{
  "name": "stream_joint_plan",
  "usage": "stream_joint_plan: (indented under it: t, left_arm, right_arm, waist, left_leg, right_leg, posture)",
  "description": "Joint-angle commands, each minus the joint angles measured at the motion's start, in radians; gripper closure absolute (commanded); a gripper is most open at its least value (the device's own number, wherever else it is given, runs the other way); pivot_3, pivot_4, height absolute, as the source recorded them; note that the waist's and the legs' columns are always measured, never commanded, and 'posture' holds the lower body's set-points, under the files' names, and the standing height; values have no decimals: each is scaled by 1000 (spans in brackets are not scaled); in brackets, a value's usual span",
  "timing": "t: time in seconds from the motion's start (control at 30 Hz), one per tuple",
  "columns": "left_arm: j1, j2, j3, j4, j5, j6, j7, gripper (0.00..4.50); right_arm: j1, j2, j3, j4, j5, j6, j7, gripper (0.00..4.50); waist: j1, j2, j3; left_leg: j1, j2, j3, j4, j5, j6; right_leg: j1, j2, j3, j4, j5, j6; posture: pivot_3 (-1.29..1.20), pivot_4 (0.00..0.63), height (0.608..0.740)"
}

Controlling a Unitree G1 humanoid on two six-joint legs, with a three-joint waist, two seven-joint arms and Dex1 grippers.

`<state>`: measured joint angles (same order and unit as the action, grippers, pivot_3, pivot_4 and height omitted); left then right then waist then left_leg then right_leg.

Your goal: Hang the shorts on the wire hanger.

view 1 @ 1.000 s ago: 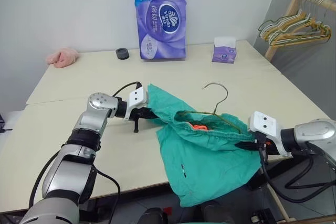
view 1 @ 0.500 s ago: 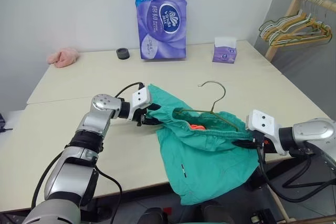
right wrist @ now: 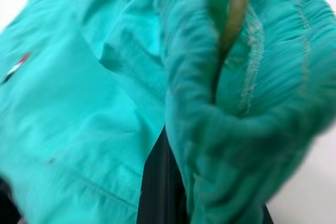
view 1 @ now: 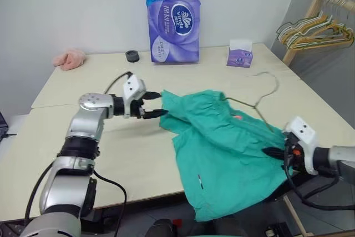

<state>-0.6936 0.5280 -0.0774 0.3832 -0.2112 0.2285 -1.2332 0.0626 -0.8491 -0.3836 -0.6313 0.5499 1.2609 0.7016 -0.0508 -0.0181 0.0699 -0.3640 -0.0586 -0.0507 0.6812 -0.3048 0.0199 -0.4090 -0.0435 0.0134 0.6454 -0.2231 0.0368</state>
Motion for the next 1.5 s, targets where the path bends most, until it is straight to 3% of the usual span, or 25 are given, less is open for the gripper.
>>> stream_joint_plan:
  t: [0.03, 0.13, 0.23, 0.5, 0.73, 1.03, 1.27, 1.5]
  left_arm:
    - [1, -55, -42, -193, -62, 107, 15, 851]
    - [-4, -123, -85, -295, -96, 165, 29, 851]
    - [-26, -180, -130, -368, -133, 207, 14, 851]
    - [-108, -334, -211, -408, -122, 173, 78, 851]
    - [-115, -401, -254, -413, -117, 125, 103, 851]
    - [-134, -441, -276, -409, -112, 102, 130, 851]
    - [-184, -479, -254, -381, -135, 86, 137, 851]
    - [-233, -506, -232, -352, -145, 30, 133, 851]
  right_arm:
    - [-5, 41, -188, -49, -11, 204, -98, 4500]
    - [-48, 68, -319, -72, -23, 336, -133, 4500]
    - [-54, 68, -417, -53, -43, 354, -184, 4500]
    - [-194, -16, -516, 111, -131, 354, -377, 4500]
    - [-401, -182, -445, 321, -210, 337, -440, 4500]
    - [-651, -367, -246, 793, -288, 85, -438, 4500]
    - [-897, -443, -39, 1181, -320, -36, -385, 4500]
    - [-961, -436, -9, 1296, -304, 30, -357, 4500]
  waist:
    - [-12, 3, 2]
    - [-40, 10, 7]
    - [-69, 15, 13]
    - [-158, 21, 33]
    - [-230, 25, 53]
    - [-279, 23, 80]
    - [-291, 23, 94]
    - [-306, 22, 105]
  left_leg:
    - [0, 0, 0, 0, 0, 0]
    - [0, 0, 1, 0, 0, 0]
    - [1, 0, 2, -1, 0, 1]
    - [1, -3, 7, 0, -4, 7]
    - [2, -2, 17, -1, -8, 13]
    - [7, -3, 33, -1, -11, 20]
    - [9, -3, 38, -2, -13, 21]
    - [9, -3, 38, -3, -13, 21]
  right_leg:
    - [0, 0, 0, 0, 0, 0]
    - [0, 1, 1, 0, 0, 0]
    - [0, 2, 2, 0, -1, 1]
    - [3, 4, 6, -2, -8, 11]
    - [4, 5, 15, -2, -11, 17]
    - [4, 6, 31, -3, -12, 25]
    - [4, 6, 36, -3, -12, 26]
    - [4, 6, 37, -3, -12, 27]
  posture:
    - [-341, 109, 740]
    - [-388, 121, 740]
    - [-423, 130, 740]
    - [-465, 148, 740]
    - [-461, 168, 740]
    - [-443, 184, 740]
    - [-434, 190, 740]
    - [-423, 191, 740]
